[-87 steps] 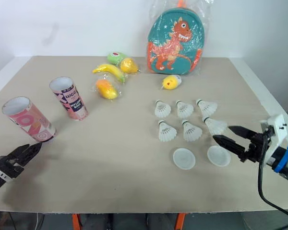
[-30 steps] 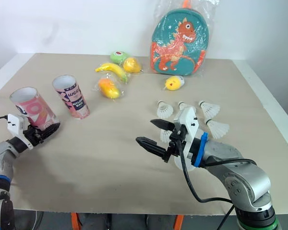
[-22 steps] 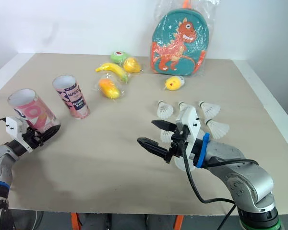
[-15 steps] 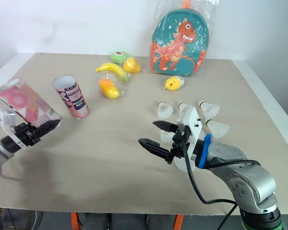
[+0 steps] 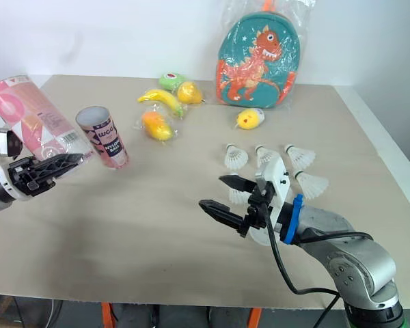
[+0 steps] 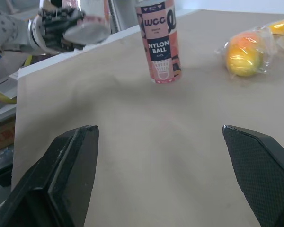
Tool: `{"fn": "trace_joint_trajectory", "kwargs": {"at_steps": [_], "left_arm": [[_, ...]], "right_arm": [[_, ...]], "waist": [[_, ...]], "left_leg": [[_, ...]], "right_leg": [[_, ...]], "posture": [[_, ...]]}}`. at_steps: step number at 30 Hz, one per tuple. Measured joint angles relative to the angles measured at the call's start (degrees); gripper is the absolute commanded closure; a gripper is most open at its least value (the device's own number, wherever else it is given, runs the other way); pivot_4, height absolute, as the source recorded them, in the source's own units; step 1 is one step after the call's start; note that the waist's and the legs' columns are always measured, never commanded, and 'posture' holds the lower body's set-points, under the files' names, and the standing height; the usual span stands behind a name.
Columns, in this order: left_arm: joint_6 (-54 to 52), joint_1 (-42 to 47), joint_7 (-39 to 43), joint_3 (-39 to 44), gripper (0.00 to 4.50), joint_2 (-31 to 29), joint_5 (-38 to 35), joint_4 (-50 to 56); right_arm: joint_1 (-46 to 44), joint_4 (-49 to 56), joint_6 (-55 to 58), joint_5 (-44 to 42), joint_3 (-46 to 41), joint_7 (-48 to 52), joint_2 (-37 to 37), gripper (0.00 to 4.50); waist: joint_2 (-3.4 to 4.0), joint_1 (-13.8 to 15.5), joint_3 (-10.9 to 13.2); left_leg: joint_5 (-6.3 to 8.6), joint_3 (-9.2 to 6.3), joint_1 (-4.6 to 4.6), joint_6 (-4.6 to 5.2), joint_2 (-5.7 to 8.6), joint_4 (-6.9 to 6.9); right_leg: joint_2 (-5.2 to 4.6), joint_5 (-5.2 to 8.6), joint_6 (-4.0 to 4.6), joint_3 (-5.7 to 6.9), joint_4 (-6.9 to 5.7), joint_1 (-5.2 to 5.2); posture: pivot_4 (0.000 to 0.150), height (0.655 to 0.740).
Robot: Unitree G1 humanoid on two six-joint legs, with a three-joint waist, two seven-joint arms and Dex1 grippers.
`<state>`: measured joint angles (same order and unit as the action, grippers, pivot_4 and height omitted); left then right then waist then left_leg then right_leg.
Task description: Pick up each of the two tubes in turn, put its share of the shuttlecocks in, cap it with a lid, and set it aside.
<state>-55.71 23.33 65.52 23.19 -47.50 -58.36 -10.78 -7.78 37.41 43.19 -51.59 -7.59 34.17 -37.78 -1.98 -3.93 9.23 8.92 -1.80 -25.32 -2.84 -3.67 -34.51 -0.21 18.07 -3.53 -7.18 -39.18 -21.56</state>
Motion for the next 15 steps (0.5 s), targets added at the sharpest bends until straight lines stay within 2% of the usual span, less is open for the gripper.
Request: {"fn": "trace_joint_trajectory", "kwargs": {"at_steps": [3,7,15], "left_arm": [[3.99,-0.66,0.74,-3.68,1.42,1.1,4.5,1.49],[13.78,-3.91,5.89,-11.32,1.42,0.44,13.72,5.0],[33.4,-5.49,17.14,-20.27,1.42,-4.49,28.67,4.8]], "right_arm": [[0.8,0.23,-0.01,-0.04,-0.21,-0.73,0.0,0.0],[3.48,1.7,-0.05,-0.04,-1.93,-1.57,-0.01,0.0],[9.96,5.16,0.51,0.07,-1.41,-9.12,3.27,0.0]], "waist": [[0.02,0.07,0.01],[0.03,0.22,0.02],[0.06,0.74,0.04]], "left_leg": [[0.0,0.0,0.0,0.0,-0.01,0.02],[0.0,0.0,0.0,0.0,0.0,0.07],[0.0,0.03,0.02,0.0,-0.01,0.07]], "right_leg": [[0.01,0.0,0.02,0.0,0.0,-0.01],[0.0,0.04,0.08,0.01,0.01,-0.01],[0.0,0.06,0.11,-0.01,0.01,-0.03]], "posture": [[0.15,0.74],[0.15,0.74],[0.15,0.74]]}}
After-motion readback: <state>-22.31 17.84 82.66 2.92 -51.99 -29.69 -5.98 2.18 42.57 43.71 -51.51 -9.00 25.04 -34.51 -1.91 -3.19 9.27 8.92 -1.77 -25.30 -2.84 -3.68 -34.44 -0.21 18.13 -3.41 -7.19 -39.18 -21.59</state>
